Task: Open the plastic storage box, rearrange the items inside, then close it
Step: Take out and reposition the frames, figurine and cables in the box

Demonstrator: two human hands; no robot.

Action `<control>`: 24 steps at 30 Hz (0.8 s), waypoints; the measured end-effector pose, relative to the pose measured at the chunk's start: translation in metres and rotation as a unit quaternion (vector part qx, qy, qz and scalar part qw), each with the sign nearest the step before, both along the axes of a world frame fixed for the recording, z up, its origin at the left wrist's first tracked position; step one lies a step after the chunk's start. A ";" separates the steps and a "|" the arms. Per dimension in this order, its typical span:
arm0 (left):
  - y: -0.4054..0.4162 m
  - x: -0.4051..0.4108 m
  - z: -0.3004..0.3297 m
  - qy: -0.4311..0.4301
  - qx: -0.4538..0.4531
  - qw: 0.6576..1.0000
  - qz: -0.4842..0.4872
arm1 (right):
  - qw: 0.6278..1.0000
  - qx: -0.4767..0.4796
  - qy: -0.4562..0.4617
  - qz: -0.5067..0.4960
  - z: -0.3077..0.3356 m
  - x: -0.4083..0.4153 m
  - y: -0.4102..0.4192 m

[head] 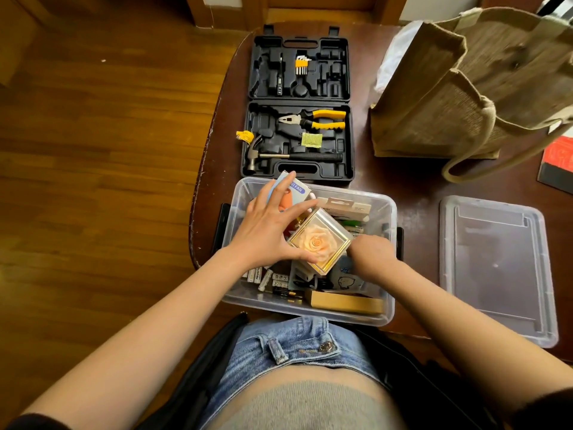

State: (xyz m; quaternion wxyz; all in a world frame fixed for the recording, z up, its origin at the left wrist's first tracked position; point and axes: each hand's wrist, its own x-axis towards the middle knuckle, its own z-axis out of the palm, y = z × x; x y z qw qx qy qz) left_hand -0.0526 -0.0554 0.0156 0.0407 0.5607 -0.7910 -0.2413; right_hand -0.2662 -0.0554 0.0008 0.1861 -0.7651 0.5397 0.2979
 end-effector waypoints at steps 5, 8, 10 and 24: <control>-0.001 0.001 0.001 0.010 0.014 1.000 0.004 | 0.998 -0.054 -0.024 0.017 0.025 -0.012 -0.004; -0.001 0.001 0.000 0.012 0.012 1.000 0.003 | 0.994 -0.006 -0.104 -0.032 0.056 -0.036 -0.015; -0.001 0.001 -0.001 0.019 0.012 1.000 0.004 | 0.972 0.034 -0.200 -0.115 0.079 -0.054 -0.023; 0.002 -0.001 -0.006 0.010 -0.005 1.000 0.022 | 0.880 -0.155 -0.410 -0.183 0.041 0.007 -0.028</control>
